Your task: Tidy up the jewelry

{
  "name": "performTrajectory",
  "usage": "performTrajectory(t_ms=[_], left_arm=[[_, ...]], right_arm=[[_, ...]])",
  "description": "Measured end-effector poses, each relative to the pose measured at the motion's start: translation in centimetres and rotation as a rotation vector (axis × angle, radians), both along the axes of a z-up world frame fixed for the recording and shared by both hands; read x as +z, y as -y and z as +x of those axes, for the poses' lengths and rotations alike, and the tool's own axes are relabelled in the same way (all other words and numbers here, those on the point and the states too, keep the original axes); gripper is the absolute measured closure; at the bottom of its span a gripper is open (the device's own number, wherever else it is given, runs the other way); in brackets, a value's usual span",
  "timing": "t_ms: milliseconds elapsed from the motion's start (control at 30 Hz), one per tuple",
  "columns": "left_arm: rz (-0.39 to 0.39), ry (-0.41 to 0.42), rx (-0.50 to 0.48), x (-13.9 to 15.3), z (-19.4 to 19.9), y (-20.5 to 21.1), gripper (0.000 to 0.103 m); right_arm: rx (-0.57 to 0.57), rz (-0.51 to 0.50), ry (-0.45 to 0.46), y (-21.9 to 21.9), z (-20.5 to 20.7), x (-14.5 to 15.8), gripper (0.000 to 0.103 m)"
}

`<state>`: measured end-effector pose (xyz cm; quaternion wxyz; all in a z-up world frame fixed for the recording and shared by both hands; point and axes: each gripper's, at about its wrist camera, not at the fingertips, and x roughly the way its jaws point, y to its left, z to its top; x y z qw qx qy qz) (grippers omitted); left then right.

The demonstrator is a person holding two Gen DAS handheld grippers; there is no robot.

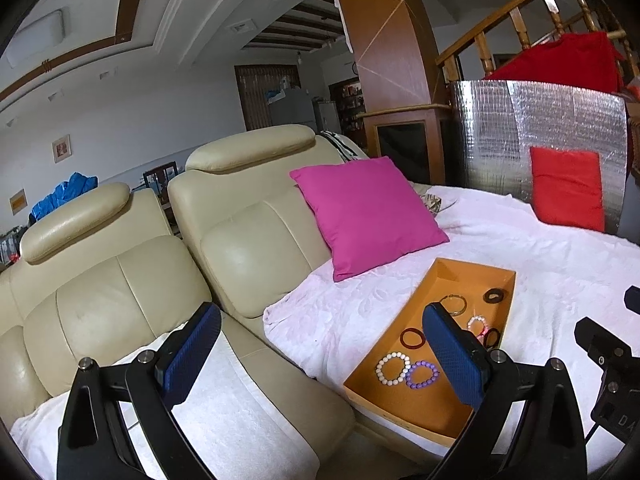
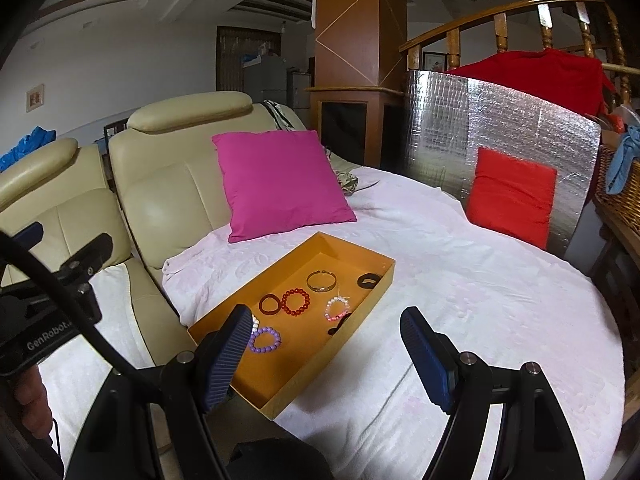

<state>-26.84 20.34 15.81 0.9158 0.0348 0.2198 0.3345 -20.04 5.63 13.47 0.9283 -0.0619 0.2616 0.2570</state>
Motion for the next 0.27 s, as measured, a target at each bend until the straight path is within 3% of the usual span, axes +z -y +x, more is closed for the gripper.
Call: performTrajectory(t_ms=[167, 267], left_arm=[[0.015, -0.014, -0.031, -0.4, 2.0, 1.1, 0.003], [-0.016, -0.026, -0.159, -0.4, 5.2, 4.0, 0.003]], right_arm=[[-0.013, 0.047, -0.010, 1.3, 1.7, -0.8, 0.023], [-0.089, 0.099, -0.034, 4.7, 3.7, -1.8, 0.023]])
